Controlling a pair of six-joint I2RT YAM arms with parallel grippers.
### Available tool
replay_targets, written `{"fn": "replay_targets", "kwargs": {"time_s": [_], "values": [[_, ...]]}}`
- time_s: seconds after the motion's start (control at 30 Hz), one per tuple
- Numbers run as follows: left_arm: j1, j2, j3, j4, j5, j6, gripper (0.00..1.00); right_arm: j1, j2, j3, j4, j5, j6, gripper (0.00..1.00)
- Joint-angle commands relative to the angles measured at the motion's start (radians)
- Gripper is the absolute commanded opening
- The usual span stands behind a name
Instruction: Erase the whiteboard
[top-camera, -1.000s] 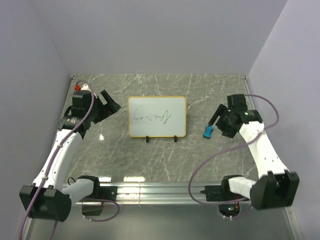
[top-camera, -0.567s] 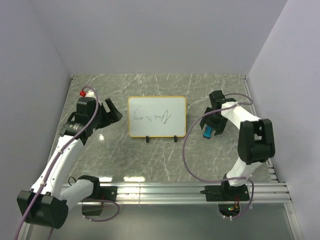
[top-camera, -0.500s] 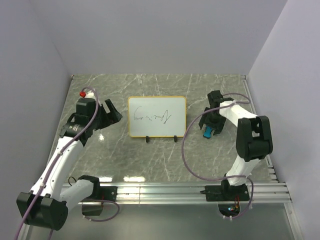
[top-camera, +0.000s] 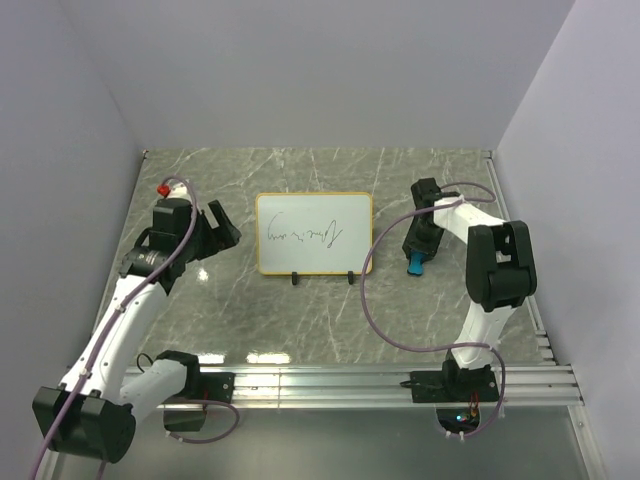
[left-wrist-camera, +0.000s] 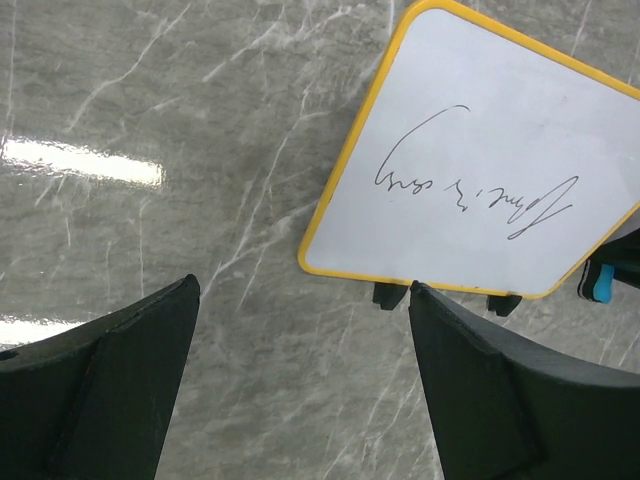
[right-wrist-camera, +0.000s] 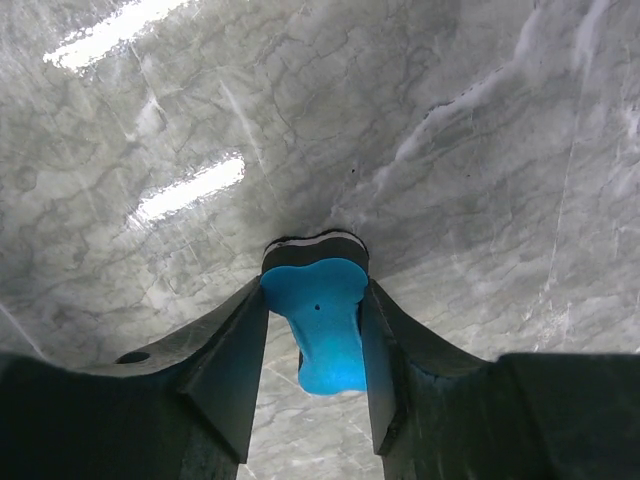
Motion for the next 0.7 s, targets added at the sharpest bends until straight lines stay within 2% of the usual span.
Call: {"fn": "replay_targets", "kwargs": {"time_s": [0.0, 0.27, 0.37, 0.5, 0.63, 0.67], "values": [[-0.003, 0.015, 0.023, 0.005, -0.018, 0.011, 0.91, 0.003, 0.002, -0.022, 0.038, 0.036, -0.015, 0.42], [-0.002, 0.044, 0.015, 0.031, -0.004, 0.004, 0.92, 0.002, -0.079, -0.102, 0.055, 0.036, -0.033, 0.02], [-0.002, 0.105, 0.029, 0.052, -0.018, 0.027, 0.96, 0.002, -0.131, -0.082, 0.041, 0.013, -0.030, 0.00], [0.001, 0.194, 0.056, 0.106, -0.017, 0.089, 0.97, 0.005, -0.208, -0.029, 0.013, -0.019, -0.027, 0.00], [0.053, 0.260, 0.070, 0.242, 0.133, 0.143, 0.97, 0.003, -0.263, 0.010, -0.016, -0.048, -0.029, 0.00], [0.068, 0.279, 0.069, 0.317, 0.216, 0.149, 0.98, 0.005, -0.273, 0.016, -0.033, -0.051, -0.030, 0.00]]}}
